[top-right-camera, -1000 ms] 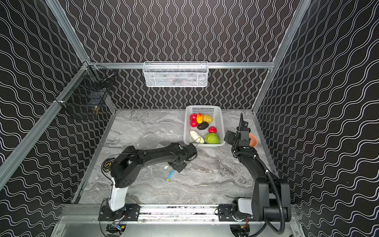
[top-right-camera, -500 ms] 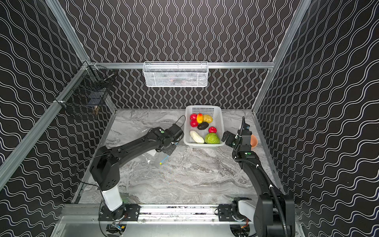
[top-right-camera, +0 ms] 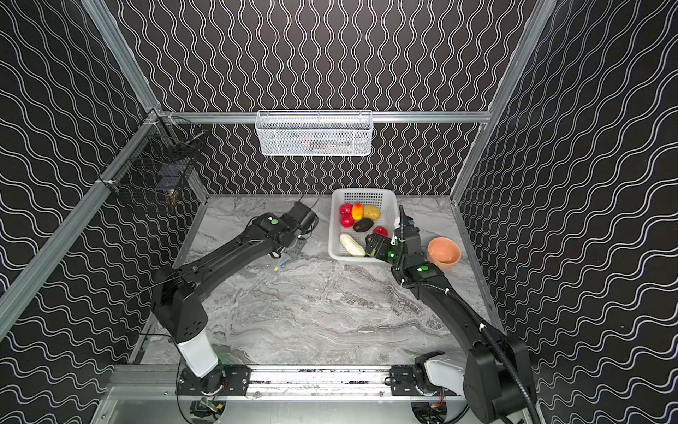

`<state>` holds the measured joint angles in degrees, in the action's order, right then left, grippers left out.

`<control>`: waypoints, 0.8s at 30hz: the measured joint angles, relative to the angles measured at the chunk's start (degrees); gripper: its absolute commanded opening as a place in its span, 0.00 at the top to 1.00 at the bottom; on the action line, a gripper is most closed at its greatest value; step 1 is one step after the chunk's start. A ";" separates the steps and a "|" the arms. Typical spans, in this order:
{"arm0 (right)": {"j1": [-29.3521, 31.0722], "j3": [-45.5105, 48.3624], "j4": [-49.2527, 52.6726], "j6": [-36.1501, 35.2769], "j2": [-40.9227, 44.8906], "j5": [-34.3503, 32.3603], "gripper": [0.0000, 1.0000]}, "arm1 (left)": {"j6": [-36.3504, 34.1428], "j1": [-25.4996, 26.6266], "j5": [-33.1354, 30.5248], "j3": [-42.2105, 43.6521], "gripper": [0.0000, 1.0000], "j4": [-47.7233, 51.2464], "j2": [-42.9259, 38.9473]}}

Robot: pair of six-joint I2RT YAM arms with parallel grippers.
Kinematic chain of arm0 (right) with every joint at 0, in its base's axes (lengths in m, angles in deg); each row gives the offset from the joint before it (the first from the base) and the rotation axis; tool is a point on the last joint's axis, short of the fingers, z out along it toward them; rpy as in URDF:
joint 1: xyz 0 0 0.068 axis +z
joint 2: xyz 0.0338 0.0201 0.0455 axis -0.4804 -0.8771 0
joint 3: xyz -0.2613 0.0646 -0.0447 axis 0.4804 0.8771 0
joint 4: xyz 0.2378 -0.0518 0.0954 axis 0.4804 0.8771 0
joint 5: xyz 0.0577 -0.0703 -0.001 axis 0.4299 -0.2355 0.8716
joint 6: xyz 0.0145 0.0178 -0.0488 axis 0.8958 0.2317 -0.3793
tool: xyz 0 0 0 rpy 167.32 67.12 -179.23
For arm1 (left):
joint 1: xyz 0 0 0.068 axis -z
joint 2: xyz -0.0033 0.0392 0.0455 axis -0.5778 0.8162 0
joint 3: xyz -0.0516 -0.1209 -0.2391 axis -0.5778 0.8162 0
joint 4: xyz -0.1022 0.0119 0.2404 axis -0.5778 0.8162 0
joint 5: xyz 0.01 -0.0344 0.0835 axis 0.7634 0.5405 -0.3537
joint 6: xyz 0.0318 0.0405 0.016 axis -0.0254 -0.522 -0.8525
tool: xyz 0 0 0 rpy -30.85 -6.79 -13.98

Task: Place the food in the zip-top bag and seal the zipper

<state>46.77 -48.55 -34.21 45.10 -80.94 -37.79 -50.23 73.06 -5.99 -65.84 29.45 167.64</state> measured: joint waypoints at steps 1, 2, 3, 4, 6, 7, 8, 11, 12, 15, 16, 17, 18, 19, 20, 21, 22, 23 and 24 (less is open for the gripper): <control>0.63 -0.76 0.26 0.15 -0.96 -0.02 0.01 | 0.00 -0.81 0.55 -0.70 1.00 -0.11 0.35; 1.05 -1.53 0.37 0.33 -1.90 -0.02 0.01 | 0.00 -1.53 0.96 -1.38 1.00 -0.15 0.68; 1.57 -2.51 0.57 0.50 -2.99 -0.02 0.01 | -0.02 -2.29 1.62 -2.25 1.00 -0.17 1.09; 2.10 -3.65 0.92 0.74 -4.11 0.04 0.01 | -0.07 -2.95 2.58 -3.21 1.00 -0.17 1.57; 2.97 -6.03 1.51 0.92 -6.21 0.50 0.01 | -1.03 -4.15 4.74 -5.46 1.00 -0.17 2.67; 3.30 -7.13 1.60 0.94 -7.15 0.68 0.01 | -1.20 -4.52 5.64 -6.47 1.00 -0.17 3.19; 3.65 -8.61 2.08 0.94 -8.28 0.92 0.01 | -1.29 -4.85 6.58 -7.72 1.00 -0.20 3.91; 4.09 -12.31 2.67 0.92 -10.75 1.99 0.01 | -2.71 -5.14 8.46 -11.80 1.00 -0.17 6.64; 4.37 -13.29 2.64 0.94 -11.37 2.21 0.02 | -2.82 -5.16 9.03 -13.40 1.00 -0.09 7.82; 5.53 -15.13 2.16 1.68 -13.33 3.50 0.02 | -4.24 -5.22 9.92 -17.29 1.00 0.07 10.73; 5.97 -15.87 2.01 1.88 -14.25 4.07 0.02 | -4.28 -5.27 9.90 -18.27 1.00 0.07 11.45; 6.32 -16.96 1.97 2.58 -15.45 4.94 0.02 | -4.39 -5.35 9.92 -19.23 1.00 0.07 12.13; 6.82 -18.05 1.86 2.95 -16.63 5.60 0.02 | -4.52 -5.46 9.94 -20.00 1.00 0.07 12.57; 7.58 -19.23 1.60 3.34 -17.88 5.64 0.02 | -4.72 -5.62 9.99 -20.55 1.00 0.09 12.85; 8.33 -20.63 1.38 3.72 -19.28 6.21 0.01 | -4.74 -5.86 10.10 -21.09 1.00 0.15 13.03; 9.09 -22.16 1.20 4.00 -20.81 6.93 0.01 | -4.74 -6.14 10.14 -21.62 1.00 0.26 13.16; 9.66 -23.50 1.03 4.17 -22.16 7.41 0.01 | -4.72 -6.43 10.27 -21.97 1.00 0.35 13.18; 10.40 -24.92 0.87 4.24 -23.76 8.11 0.01 | -4.70 -6.78 10.58 -22.34 1.00 0.50 13.18; 10.88 -25.97 0.72 4.37 -25.05 8.66 0.01 | -4.68 -7.19 10.91 -22.56 1.00 0.61 13.18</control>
<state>57.66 -74.52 -33.49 49.47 -105.99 -29.13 -54.90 65.87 4.92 -88.39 30.07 180.82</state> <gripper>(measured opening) 0.993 0.040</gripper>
